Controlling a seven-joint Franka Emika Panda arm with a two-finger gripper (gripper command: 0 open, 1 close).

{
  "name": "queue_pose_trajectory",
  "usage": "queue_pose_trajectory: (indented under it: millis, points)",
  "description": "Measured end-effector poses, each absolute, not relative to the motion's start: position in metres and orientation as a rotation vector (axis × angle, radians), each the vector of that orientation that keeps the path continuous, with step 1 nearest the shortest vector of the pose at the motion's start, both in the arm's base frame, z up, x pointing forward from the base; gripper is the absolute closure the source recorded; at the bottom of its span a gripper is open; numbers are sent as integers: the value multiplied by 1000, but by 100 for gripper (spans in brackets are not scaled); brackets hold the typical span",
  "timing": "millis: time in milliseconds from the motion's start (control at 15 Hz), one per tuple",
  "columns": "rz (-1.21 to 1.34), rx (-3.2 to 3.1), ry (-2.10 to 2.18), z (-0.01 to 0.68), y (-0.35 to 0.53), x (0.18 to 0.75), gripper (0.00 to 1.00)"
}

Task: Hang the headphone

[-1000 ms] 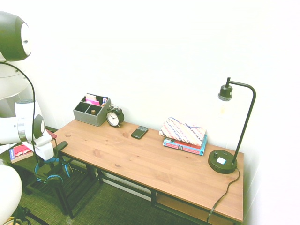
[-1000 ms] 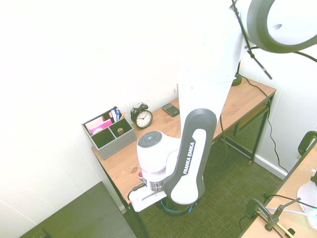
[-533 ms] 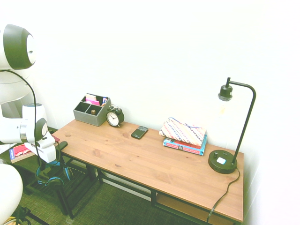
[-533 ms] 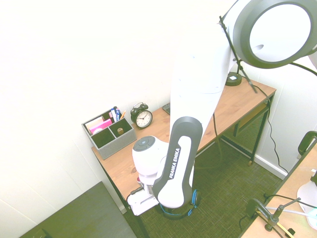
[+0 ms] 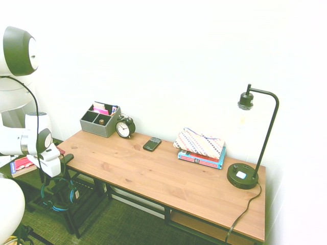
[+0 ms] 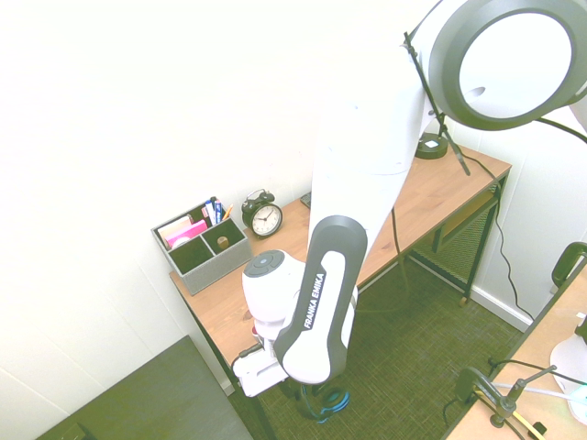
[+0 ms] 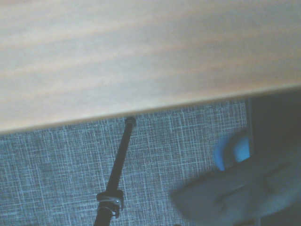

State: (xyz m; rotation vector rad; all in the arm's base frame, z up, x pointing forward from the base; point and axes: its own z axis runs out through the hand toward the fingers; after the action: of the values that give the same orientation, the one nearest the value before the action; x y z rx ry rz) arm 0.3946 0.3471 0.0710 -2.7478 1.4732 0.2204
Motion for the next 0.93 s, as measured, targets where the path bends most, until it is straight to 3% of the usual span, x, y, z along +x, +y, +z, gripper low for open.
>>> queue_pose_trajectory:
  millis: [400, 933]
  points:
    - [62, -2811, 1276, 183, 327, 388, 0]
    - [-94, -2838, 1219, 340, 127, 432, 0]
